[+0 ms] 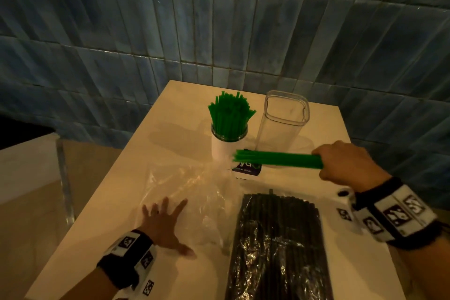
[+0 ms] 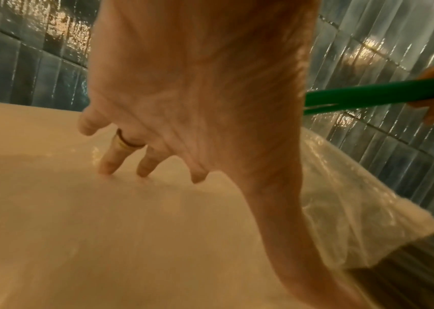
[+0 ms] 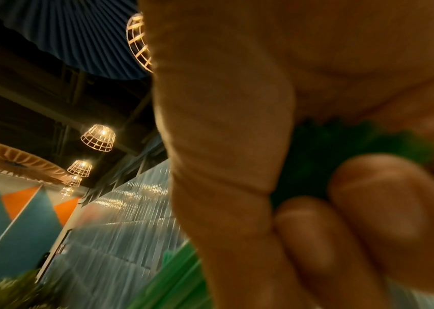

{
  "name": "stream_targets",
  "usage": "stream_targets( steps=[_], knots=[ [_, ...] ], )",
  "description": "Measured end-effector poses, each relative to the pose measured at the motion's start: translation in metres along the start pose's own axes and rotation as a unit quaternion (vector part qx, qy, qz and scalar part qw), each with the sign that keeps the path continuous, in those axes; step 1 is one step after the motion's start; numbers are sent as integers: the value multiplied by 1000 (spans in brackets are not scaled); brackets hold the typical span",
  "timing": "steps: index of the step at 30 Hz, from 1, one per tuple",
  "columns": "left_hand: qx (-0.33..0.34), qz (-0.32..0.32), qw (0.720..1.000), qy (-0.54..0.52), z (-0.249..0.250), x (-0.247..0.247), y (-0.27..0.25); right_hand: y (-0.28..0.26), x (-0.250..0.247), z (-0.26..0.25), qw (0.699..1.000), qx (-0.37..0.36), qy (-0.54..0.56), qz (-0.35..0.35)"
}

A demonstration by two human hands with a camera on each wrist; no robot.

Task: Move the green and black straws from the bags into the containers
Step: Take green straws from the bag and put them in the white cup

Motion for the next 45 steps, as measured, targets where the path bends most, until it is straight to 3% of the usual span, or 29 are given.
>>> stream_targets(
  steps=[2,3,4,5,7,9,10,13,16,19,22,26,28,29,31,35,39,43,45],
  knots=[
    [11,-1,1000,-25,4,-8,-4,-5,-14,4,1000,-1,6,19],
    [26,42,997,-55,10,-18,-9,-7,-19,0,1000,-10,0,22],
    [48,123,987,-95,17,-31,-13,-9,-21,-6,999,-21,-10,22],
    [79,227,961,-136,26,-47,-20,-10,-22,-15,999,-37,-21,21],
    [164,419,880,-153,49,-75,-38,-11,-21,-38,996,-78,-33,24],
    [223,518,820,-96,70,-91,-51,-15,-22,-65,990,-131,-23,35],
    [239,517,818,-78,80,-96,-54,-18,-22,-78,986,-159,-12,46],
    [216,453,860,-96,87,-100,-51,-24,-29,-98,969,-225,28,95],
    [206,437,855,-188,80,-92,-45,-29,-46,-88,937,-232,233,118],
    [237,447,818,-275,80,-81,-43,-31,-57,-81,842,-229,426,240],
    [257,431,788,-358,88,-79,-45,-34,-42,-108,779,-278,479,293],
    [266,373,793,-402,106,-73,-48,-36,-29,-119,601,-263,598,460],
    [274,328,796,-429,116,-72,-52,-39,-32,-119,502,-243,689,463],
    [267,301,800,-445,120,-71,-52,-40,-34,-121,468,-245,717,455],
    [254,251,812,-462,126,-72,-51,-42,-38,-122,454,-249,715,470],
    [216,183,851,-442,122,-75,-35,-46,-40,-118,497,-245,622,552],
    [209,210,858,-419,114,-86,-25,-47,-38,-116,500,-235,601,578],
    [261,258,823,-433,115,-106,-32,-37,-47,-111,391,-249,715,524],
    [273,263,809,-450,118,-120,-38,-23,-47,-111,395,-217,770,452]
  ],
)
Point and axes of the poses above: each hand's wrist, its own y-axis towards the middle knuckle, its own x-axis out of the palm, z = x × y, the point moved 4 cm from there along y, towards the middle knuckle, and after that the axes turned 2 degrees about -y, right-handed, at the moved point
